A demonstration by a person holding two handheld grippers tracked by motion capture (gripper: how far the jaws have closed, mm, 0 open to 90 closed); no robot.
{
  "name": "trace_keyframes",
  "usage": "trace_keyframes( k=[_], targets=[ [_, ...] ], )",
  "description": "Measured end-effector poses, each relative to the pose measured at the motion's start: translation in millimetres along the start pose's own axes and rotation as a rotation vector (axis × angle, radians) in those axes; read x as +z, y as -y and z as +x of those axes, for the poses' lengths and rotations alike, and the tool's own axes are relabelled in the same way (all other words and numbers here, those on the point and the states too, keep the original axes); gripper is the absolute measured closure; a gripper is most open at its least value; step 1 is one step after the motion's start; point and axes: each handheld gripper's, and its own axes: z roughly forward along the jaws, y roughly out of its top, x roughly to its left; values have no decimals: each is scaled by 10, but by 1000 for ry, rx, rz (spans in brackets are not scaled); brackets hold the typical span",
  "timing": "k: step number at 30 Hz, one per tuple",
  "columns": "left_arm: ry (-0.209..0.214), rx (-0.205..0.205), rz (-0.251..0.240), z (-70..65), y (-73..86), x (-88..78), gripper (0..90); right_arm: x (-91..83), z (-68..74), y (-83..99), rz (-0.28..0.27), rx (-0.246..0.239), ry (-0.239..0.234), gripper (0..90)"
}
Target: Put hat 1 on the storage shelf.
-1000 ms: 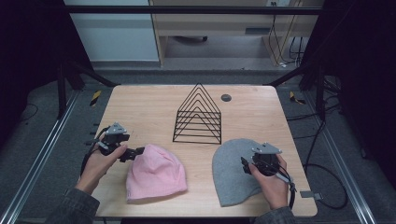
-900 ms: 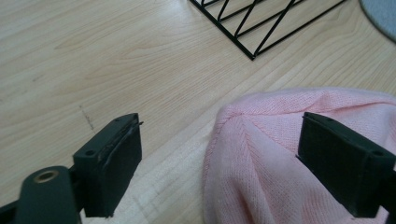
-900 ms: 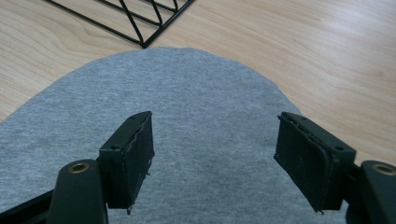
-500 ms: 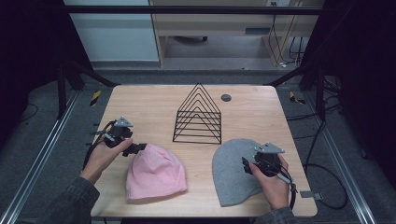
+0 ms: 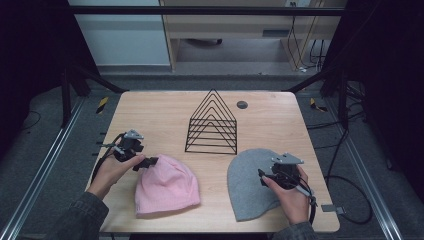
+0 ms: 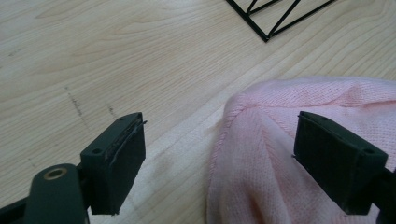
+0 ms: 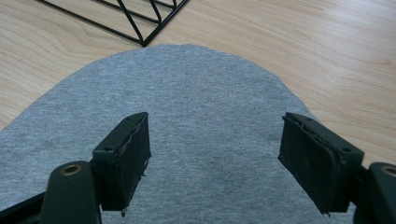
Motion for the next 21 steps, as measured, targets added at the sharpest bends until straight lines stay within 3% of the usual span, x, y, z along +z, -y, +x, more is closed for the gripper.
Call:
trace_keyframes(
  k=[14, 19, 21],
  targets=[
    [-12, -11, 12, -44, 12, 90, 294, 3, 4, 9, 7, 4, 2, 334],
    [1, -22, 8, -24, 41, 121, 337, 12, 10, 9, 15, 9, -2, 336],
    [31, -31, 15, -37, 50, 156, 339, 13, 14, 10, 17, 11, -5, 336]
  ],
)
